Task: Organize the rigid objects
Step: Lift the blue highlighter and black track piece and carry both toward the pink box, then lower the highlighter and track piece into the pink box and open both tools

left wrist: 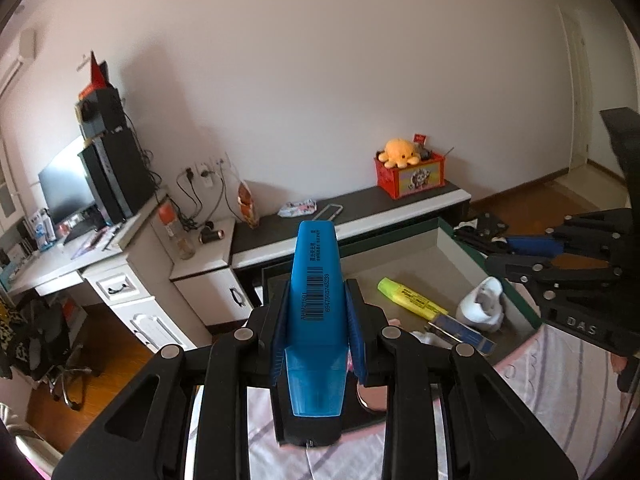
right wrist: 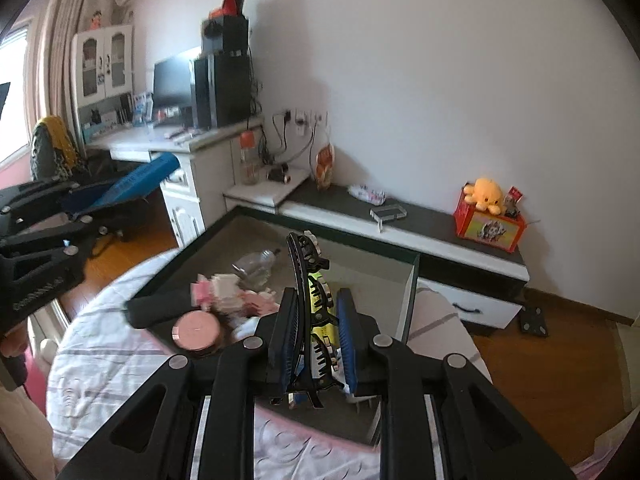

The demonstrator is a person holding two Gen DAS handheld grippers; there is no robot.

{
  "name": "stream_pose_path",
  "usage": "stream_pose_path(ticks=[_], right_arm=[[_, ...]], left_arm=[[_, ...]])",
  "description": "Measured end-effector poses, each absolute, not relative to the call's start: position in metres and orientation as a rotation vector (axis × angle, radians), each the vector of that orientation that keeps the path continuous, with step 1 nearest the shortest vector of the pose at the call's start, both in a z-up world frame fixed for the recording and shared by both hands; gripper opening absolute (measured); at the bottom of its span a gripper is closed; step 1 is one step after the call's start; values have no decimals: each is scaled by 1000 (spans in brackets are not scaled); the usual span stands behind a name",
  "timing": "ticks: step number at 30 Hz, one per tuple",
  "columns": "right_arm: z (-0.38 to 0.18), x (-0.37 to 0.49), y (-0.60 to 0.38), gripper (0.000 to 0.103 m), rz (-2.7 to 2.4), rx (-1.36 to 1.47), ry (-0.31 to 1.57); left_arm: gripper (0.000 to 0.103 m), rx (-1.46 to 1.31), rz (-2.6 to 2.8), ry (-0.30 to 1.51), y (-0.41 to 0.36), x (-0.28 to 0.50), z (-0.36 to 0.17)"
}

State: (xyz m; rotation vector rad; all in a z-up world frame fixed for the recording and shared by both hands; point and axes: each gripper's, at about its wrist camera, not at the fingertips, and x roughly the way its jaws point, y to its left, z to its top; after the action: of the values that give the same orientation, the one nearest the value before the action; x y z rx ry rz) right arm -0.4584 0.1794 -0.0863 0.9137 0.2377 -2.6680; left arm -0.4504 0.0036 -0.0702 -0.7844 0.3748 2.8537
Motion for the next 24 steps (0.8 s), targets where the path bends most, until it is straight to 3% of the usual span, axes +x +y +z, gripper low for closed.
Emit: stream_pose_path(ticks=[13,20,22,24], right_arm=[[-144,-541,189,20,-2569,1207,281],[-147,-544,195,22,-2569,1182,242],[-145,-545,195,29,-2571,1159,230],[-141,-543,193,47,-2589,1134,239]], left_arm=[[26,-949,2752,431,30,-512,-116],[27,-969,2739,420,34,-520,-125],[27,-974,2738,411,36,-520,-126],[27,-971,2731,417,38,-519,-126]])
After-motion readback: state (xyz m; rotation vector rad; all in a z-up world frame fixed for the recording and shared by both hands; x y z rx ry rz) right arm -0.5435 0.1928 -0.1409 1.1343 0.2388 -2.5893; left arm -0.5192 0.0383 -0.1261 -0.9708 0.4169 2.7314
